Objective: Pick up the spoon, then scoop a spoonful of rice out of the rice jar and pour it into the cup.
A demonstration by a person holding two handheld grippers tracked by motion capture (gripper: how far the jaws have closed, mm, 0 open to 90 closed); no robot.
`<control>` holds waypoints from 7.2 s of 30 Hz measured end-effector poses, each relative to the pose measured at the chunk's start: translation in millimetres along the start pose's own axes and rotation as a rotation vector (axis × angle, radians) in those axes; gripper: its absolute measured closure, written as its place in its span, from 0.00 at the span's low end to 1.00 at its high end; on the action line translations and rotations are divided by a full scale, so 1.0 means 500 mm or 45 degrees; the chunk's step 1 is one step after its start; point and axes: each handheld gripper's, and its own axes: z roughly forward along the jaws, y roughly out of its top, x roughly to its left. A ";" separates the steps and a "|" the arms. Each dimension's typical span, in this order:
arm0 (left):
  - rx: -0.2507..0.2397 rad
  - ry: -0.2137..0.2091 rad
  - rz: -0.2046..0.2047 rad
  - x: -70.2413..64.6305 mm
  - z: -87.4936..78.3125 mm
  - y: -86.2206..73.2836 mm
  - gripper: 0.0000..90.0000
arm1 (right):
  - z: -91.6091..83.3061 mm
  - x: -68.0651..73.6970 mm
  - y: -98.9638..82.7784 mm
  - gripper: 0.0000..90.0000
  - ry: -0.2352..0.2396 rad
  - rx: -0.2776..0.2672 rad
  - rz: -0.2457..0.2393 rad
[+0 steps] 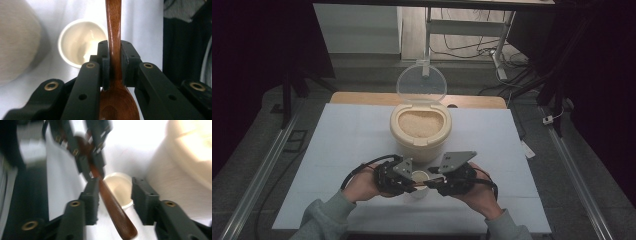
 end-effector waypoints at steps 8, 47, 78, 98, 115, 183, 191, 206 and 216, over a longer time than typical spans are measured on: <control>-0.117 0.069 -0.061 0.010 -0.019 -0.011 0.87 | -0.049 -0.024 -0.032 0.48 -0.202 -0.233 0.285; -0.256 0.230 -0.056 -0.015 -0.007 0.000 0.87 | -0.002 -0.007 -0.056 0.70 -0.130 -0.488 0.603; -0.369 0.243 -0.106 -0.020 -0.029 -0.002 0.63 | -0.028 -0.001 -0.055 0.93 0.013 -0.737 0.568; -0.460 0.393 -0.495 -0.022 -0.074 -0.174 0.27 | -0.095 -0.031 -0.084 0.93 -0.072 -0.882 0.596; -0.432 0.471 -0.677 -0.031 -0.084 -0.312 0.25 | -0.132 -0.049 -0.103 0.93 -0.156 -0.929 0.607; -0.358 0.448 -0.715 -0.022 -0.065 -0.344 0.22 | -0.092 -0.219 0.020 0.93 -0.641 -0.756 0.591; -0.351 0.446 -0.712 -0.022 -0.063 -0.344 0.22 | -0.056 -0.220 0.016 0.93 -0.659 -0.671 0.569; -0.351 0.440 -0.712 -0.021 -0.062 -0.344 0.22 | 0.002 -0.244 -0.018 0.92 -0.470 -0.728 0.936; -0.348 0.438 -0.706 -0.022 -0.060 -0.342 0.22 | -0.008 -0.258 -0.043 0.93 -0.374 -0.790 1.136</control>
